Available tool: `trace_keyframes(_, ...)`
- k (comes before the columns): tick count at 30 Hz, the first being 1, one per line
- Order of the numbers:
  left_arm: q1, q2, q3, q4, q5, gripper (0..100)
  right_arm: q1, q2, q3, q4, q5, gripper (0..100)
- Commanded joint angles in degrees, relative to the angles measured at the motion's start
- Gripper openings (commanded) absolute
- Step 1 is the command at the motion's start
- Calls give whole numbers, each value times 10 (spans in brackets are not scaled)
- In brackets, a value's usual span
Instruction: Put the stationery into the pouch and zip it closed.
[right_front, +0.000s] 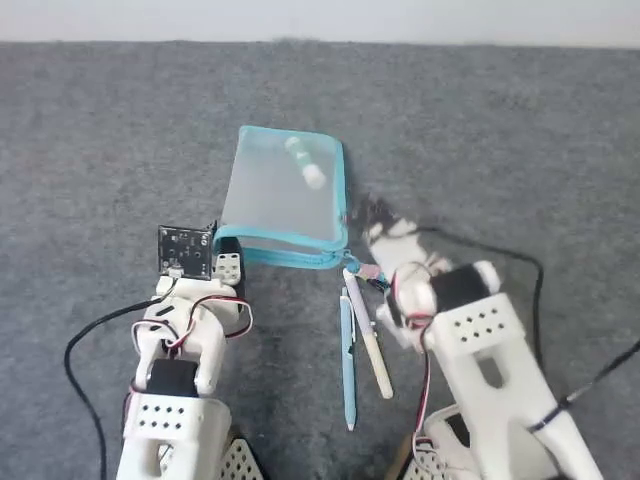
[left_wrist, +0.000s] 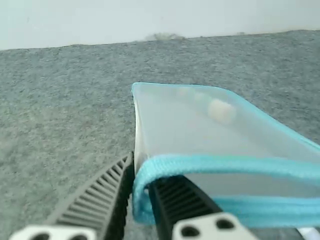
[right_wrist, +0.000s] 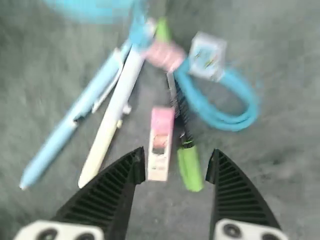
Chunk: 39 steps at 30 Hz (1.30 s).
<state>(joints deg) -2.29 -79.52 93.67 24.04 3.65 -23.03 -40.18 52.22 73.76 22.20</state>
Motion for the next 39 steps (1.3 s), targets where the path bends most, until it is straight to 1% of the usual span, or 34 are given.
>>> trace_keyframes(1, 4, 2, -30, -18, -1, 13, 12, -18, 45, -36, 40, 209)
trace_keyframes(3, 4, 2, -30, -18, -1, 13, 15, -6, 53, -39, 63, 209)
trace_keyframes(5, 4, 2, -30, -18, -1, 13, 38, 11, 53, -40, 87, 209)
trace_keyframes(9, 4, 2, -30, -18, -1, 13, 144, 39, 53, -78, 149, 209)
trace_keyframes(11, 5, 2, -30, -18, -1, 13, 182, 52, 54, -98, 193, 209)
trace_keyframes(13, 5, 2, -30, -18, -1, 13, 197, 70, 55, -107, 234, 209)
trace_keyframes(15, 5, 2, -30, -18, -1, 13, 199, 88, 55, -110, 258, 209)
trace_keyframes(19, 5, 2, -30, -18, -1, 13, 196, 122, 55, -115, 261, 209)
trace_keyframes(27, 5, 2, -30, -18, -1, 13, 197, 208, 55, -178, 261, 207)
trace_keyframes(29, 5, 2, -30, -18, -1, 13, 197, 238, 55, -193, 260, 176)
trace_keyframes(31, 5, 2, -30, -18, -1, 13, 197, 261, 55, -211, 258, 107)
trace_keyframes(34, 5, 2, -30, -18, -1, 13, 200, 268, 50, -209, 257, 10)
trace_keyframes(36, 5, 2, -30, -18, -1, 13, 202, 262, 51, -208, 248, 12)
trace_keyframes(39, 5, 2, -30, -18, -1, 13, 202, 244, 51, -208, 192, 6)
